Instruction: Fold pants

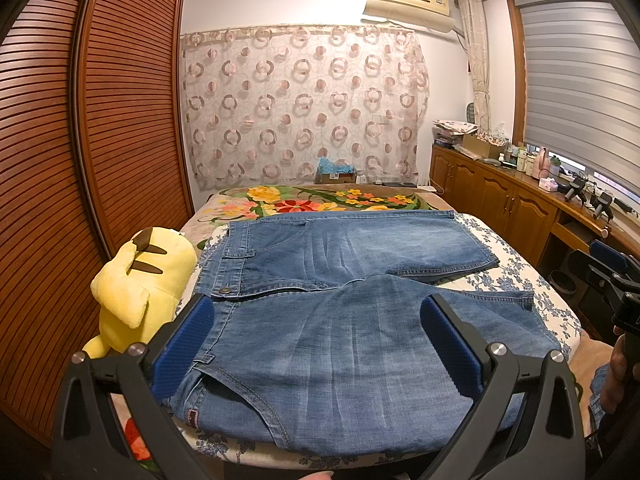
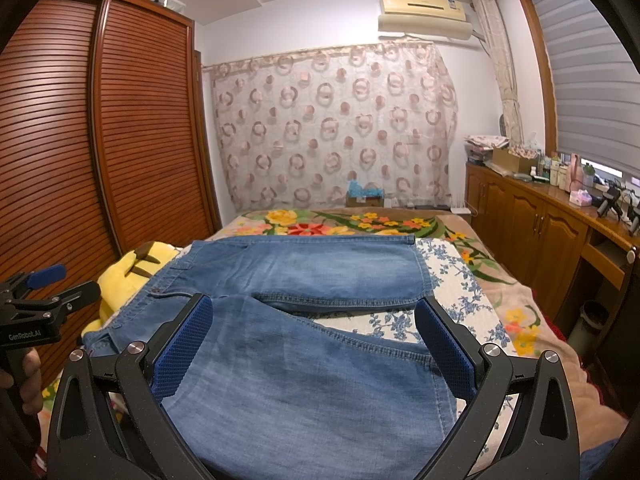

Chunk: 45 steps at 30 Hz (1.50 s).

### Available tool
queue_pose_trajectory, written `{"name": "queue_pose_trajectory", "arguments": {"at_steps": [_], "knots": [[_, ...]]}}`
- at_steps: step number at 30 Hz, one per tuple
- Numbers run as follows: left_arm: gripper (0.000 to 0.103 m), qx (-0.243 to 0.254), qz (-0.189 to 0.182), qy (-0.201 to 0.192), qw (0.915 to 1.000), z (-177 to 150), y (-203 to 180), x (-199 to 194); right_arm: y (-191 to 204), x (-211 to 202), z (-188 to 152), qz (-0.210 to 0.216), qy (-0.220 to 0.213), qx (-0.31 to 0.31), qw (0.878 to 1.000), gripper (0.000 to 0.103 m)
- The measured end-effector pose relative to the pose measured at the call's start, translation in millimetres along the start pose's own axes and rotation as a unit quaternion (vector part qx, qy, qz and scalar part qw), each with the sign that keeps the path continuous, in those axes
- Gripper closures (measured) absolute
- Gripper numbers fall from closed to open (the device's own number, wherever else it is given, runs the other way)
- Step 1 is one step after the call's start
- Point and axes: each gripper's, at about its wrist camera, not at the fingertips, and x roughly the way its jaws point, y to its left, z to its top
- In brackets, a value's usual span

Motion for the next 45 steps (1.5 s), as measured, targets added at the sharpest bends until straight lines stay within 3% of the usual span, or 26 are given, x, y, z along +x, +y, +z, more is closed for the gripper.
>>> {"name": "queue_pose_trajectory", "arguments": {"at_steps": [16, 26, 45], "knots": [[0.000, -0.001, 0.003, 0.014, 0.9999, -0.8, 1.4, 6.6, -3.8, 2.9, -4.2, 0.002, 0.008, 0.000, 1.000, 0.000], [0.000, -0.014, 0.010, 0.045, 0.9988, -17.3, 14.6, 28.0, -21.9, 17.3, -23.6, 0.002, 0.049, 0.000, 0.999, 0.000], [0.000, -0.043, 0.030, 0.092, 0.9944, -54.0, 76.9, 60.6, -46.2, 52.2, -53.0, 0.014, 0.127, 0.001, 0.992, 0.000]]}}
